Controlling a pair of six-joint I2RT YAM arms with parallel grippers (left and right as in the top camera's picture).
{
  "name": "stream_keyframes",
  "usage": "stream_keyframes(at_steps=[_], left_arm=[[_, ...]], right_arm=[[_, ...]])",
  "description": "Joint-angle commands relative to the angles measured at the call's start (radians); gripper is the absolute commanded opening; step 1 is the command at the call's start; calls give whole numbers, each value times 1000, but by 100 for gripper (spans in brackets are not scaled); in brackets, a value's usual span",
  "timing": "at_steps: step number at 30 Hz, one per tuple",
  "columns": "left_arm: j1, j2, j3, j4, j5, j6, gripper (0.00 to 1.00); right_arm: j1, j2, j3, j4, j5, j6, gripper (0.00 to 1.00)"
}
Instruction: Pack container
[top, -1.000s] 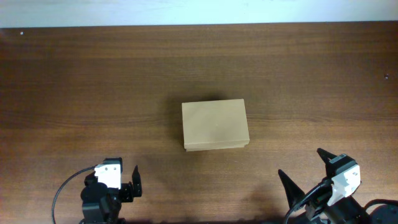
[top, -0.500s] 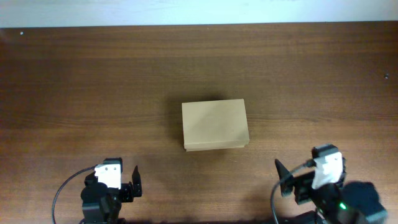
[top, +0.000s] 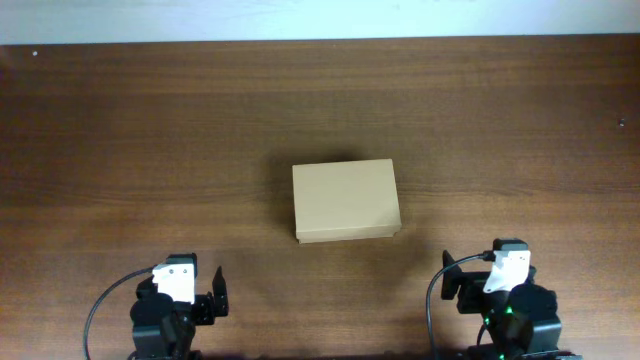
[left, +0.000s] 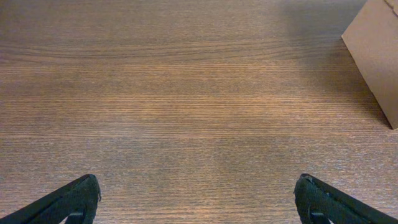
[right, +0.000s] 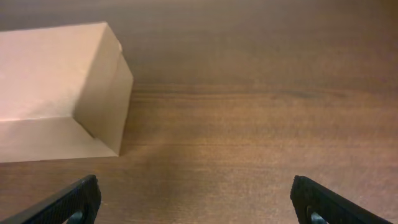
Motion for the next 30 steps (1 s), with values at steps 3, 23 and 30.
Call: stream_keyframes(at_steps=[3,23,30], left_arm=[[5,-11,-10,4,-3,23,100],[5,-11,-10,4,-3,23,100],[5,-11,-10,4,-3,23,100]], right_arm=[[-11,-63,-81,5,11,34,99],[-11,-80,-157,8,-30,-50,99],[-11,-80,-157,8,-30,-50,99]])
